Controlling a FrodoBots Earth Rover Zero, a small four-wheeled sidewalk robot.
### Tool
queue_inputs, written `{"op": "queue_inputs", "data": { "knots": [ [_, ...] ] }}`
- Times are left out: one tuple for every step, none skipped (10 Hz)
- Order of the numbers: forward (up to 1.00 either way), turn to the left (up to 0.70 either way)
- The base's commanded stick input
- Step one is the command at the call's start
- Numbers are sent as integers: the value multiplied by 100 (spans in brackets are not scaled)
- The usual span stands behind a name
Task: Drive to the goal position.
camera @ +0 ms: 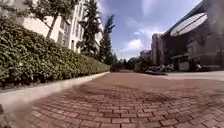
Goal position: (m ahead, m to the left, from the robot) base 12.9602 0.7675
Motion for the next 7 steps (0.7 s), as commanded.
{"op": "queue_inputs", "data": {
  "knots": [
    [70,0],
    [70,0],
    [70,0],
    [70,0],
    [70,0],
    [70,0],
    [70,0]
  ]
}}
